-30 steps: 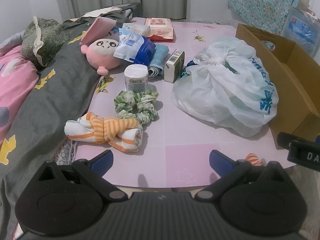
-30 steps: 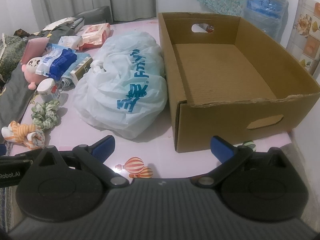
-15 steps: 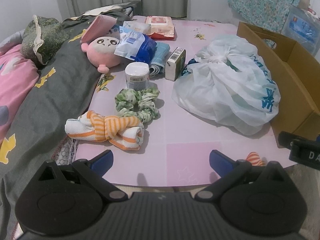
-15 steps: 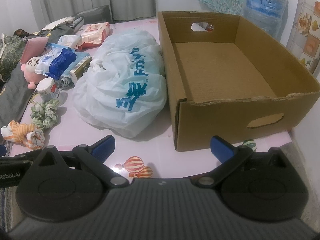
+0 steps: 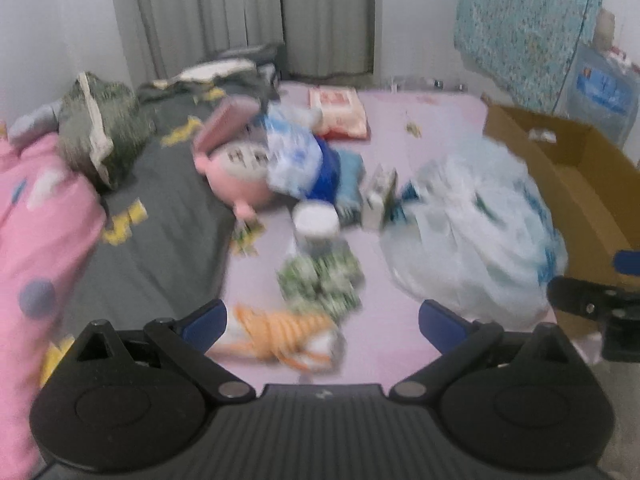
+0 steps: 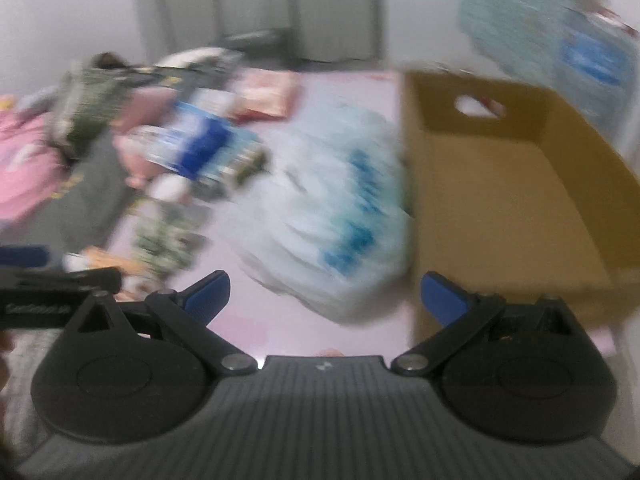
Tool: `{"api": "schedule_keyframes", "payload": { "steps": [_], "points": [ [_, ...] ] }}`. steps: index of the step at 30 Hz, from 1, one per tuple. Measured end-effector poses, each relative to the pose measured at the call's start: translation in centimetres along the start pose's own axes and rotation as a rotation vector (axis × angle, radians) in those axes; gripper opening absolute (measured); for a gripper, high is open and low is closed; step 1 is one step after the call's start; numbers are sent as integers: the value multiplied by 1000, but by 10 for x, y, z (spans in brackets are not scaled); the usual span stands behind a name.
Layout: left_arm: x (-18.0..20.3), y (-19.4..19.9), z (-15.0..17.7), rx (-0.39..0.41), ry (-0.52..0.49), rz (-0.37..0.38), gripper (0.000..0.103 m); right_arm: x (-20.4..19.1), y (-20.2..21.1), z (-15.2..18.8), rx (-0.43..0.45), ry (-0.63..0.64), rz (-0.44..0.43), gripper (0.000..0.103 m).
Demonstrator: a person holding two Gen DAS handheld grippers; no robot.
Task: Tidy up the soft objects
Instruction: 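Grasp the pink bubble-wrap pouch with the right gripper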
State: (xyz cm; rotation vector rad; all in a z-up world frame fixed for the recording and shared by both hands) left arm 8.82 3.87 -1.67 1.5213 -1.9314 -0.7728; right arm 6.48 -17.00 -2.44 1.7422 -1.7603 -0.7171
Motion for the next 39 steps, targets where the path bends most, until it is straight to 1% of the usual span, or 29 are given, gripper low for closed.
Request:
{"api": "schedule_keyframes", "payload": {
  "steps": [2, 4, 7, 10, 11, 13, 17, 18, 20, 22, 23, 24, 25, 26, 27, 28, 30, 34, 35, 36, 38, 39],
  "points": [
    [-9, 5, -21, 4, -27, 11, 103, -16, 0, -29, -8, 54, -99, 102],
    [-21, 6, -43, 1, -30, 27, 103, -28, -4, -61, -25, 68, -165, 102],
    [-42, 2, -76, 24, 9, 52, 103, -47, -18, -113, -44, 63, -259, 102],
    [-69, -11, -105, 55, 53, 43, 103, -74, -40, -159, -64, 66, -334, 102],
    [-78, -18, -113, 57, 64, 35, 103, -83, -50, -173, -73, 70, -353, 102],
    [-99, -35, -129, 49, 99, 21, 103, -106, -74, -200, -103, 66, -416, 102],
    [-143, -66, -158, 51, 191, 29, 101, -149, -134, -242, -236, -58, -546, 102],
    [-156, -75, -165, 50, 228, 35, 99, -161, -152, -251, -266, -78, -564, 102],
    [-178, -92, -177, 50, 301, 71, 97, -182, -185, -264, -310, -121, -571, 101],
    [-196, -108, -186, 43, 371, 104, 93, -201, -213, -268, -356, -148, -577, 95],
    [-204, -118, -189, 29, 391, 111, 91, -210, -228, -271, -383, -158, -579, 88],
    [-210, -128, -192, 12, 405, 113, 85, -218, -241, -269, -403, -163, -581, 81],
    [-214, -137, -194, -5, 409, 114, 81, -225, -252, -269, -424, -170, -584, 78],
    [-216, -148, -195, -27, 404, 116, 78, -232, -264, -270, -446, -178, -591, 74],
    [-217, -157, -195, -50, 396, 119, 73, -236, -275, -267, -468, -183, -596, 69],
    [-217, -166, -194, -75, 386, 127, 71, -241, -285, -264, -493, -189, -602, 65],
    [-214, -175, -192, -103, 370, 146, 71, -245, -300, -253, -543, -201, -614, 54],
    [-208, -191, -187, -156, 368, 199, 71, -243, -320, -235, -621, -223, -643, 41],
    [-206, -194, -187, -170, 376, 212, 71, -242, -323, -233, -631, -231, -652, 35],
    [-205, -198, -186, -184, 384, 228, 71, -241, -326, -230, -645, -244, -667, 32],
    [-205, -205, -185, -203, 405, 246, 71, -241, -332, -226, -663, -274, -695, 31],
    [-205, -208, -185, -207, 413, 243, 70, -240, -332, -226, -670, -284, -705, 30]
  ]
}}
Point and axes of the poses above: each gripper's, at about its wrist camera, not at the fingertips, and y roughly against the way its jaws point, x to its right, z to its underside, the point moved 10 cm from there along -y, roughly the way its jaws point, and after that the axes turned 11 degrees about z, right-handed, at the moved point
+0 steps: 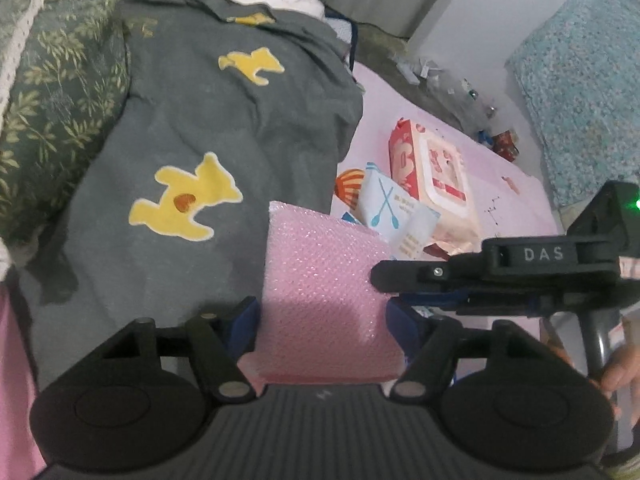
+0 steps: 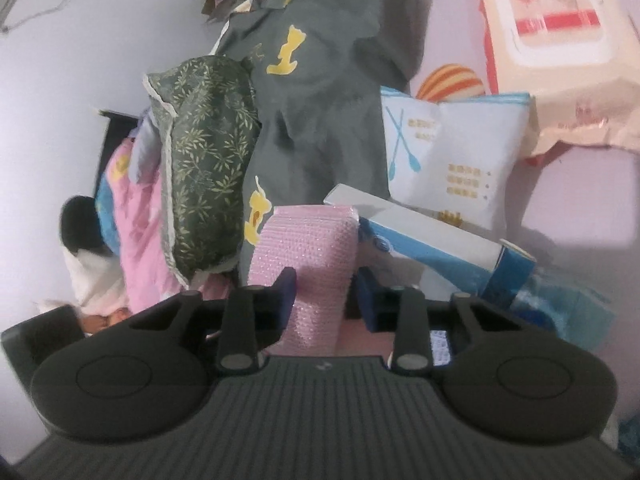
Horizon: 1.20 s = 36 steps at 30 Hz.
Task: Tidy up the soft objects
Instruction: 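Grasp the pink bubble-wrap pouch with the right gripper, then carry the pink pouch into the cardboard box and open the right gripper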
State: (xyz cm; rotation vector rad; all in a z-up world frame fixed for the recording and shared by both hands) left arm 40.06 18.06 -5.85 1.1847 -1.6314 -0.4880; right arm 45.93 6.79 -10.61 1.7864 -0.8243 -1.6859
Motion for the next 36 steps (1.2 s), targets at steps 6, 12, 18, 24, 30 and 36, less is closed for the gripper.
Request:
{"api": "schedule_keyframes", "payload": {
  "steps": [6, 12, 18, 24, 30, 36],
  "points": [
    [8, 10, -3, 41, -21, -31, 65, -4, 5, -2, 8, -7, -29, 26],
    [53, 49, -4, 101, -76, -13, 65, -21, 52, -1, 64, 20, -82, 26],
    [146, 77, 12, 146, -188, 61, 65, -18, 149, 20, 180, 54, -122, 26],
    [266, 50, 51, 88, -332, 202, 66, 52, 271, 61, 335, 12, -95, 26],
    [378, -26, 105, -70, -457, 308, 67, 168, 371, 103, 470, -129, 4, 27],
    [432, -120, 151, -264, -477, 306, 67, 281, 400, 124, 478, -303, 103, 28]
  ]
}}
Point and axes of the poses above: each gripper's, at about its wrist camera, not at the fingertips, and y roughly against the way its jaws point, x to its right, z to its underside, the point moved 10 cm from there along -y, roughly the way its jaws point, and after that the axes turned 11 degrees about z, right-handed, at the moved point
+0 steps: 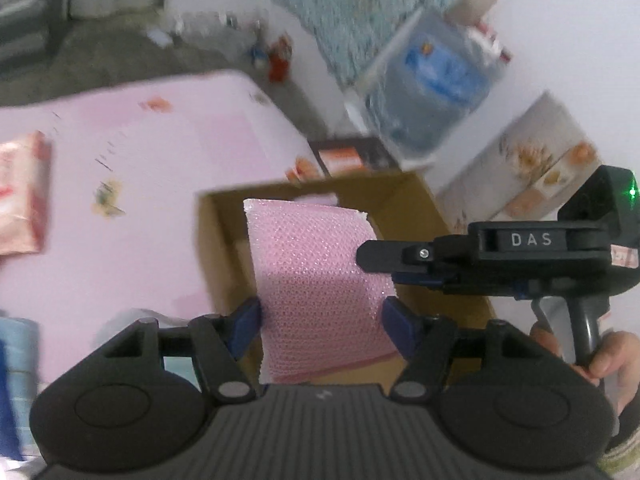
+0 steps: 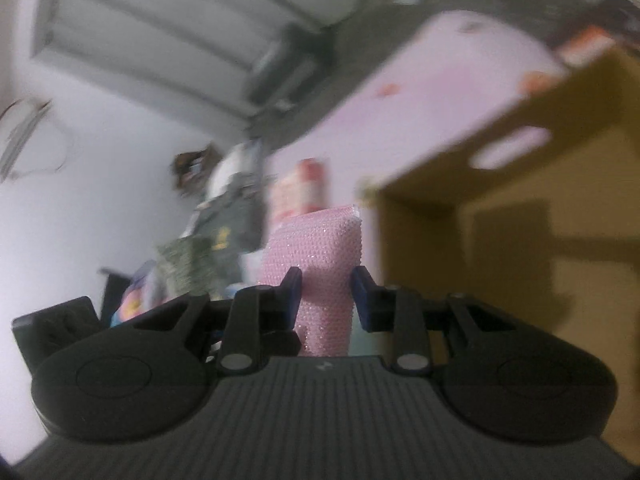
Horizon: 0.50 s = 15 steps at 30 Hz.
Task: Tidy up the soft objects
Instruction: 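Carry the pink pouch into the cardboard box and open the right gripper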
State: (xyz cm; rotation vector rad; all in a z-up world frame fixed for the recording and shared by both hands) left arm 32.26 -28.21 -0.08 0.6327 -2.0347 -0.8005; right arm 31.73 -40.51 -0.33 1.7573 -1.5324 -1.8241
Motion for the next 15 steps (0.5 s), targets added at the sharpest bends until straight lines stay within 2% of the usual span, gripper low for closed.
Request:
{"api": "schedule_keyframes", "payload": {
  "steps": [5, 9, 15],
  "points": [
    [-9, -60, -9, -83, -25, -80, 69, 61, -35, -20, -53, -106, 43, 30],
    [-22, -91, -10, -122, -57, -161, 69, 91, -73, -28, -82, -116, 114, 30],
    [-18, -97, -5, -126, -90, -174, 71, 114, -116, -29, -110, -102, 208, 30]
  ]
}}
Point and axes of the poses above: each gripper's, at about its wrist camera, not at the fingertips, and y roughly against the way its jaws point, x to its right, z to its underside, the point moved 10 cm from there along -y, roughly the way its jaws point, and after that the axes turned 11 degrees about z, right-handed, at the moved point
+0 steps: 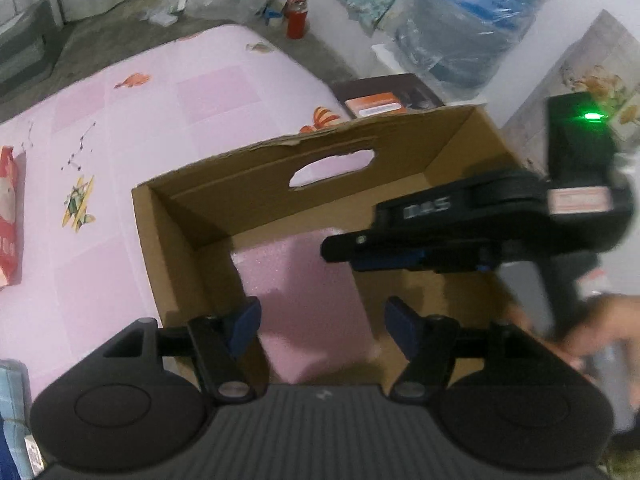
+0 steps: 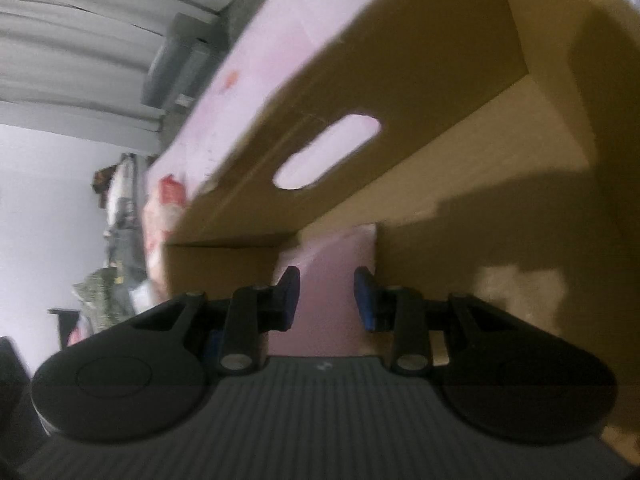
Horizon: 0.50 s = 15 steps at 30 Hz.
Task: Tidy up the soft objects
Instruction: 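Carry the pink pouch into the cardboard box and open the right gripper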
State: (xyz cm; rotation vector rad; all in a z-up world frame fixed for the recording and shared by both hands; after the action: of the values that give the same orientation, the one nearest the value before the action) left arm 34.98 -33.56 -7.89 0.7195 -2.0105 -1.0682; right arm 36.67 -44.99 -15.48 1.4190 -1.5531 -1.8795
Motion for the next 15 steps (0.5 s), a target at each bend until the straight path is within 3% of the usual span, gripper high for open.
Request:
{"api": "schedule_keyframes", "payload": {
  "steps": [5, 10, 15],
  "points": [
    [3, 33, 3, 63, -66, -26, 74, 4, -9, 10, -2, 17, 42, 30],
    [-2, 73, 5, 125, -66, -25, 76, -5, -15, 19, -17, 64, 76, 28],
    [-20, 113, 13, 186, -47, -46, 78, -13, -26, 15, 3, 67, 77, 19]
  ]
}}
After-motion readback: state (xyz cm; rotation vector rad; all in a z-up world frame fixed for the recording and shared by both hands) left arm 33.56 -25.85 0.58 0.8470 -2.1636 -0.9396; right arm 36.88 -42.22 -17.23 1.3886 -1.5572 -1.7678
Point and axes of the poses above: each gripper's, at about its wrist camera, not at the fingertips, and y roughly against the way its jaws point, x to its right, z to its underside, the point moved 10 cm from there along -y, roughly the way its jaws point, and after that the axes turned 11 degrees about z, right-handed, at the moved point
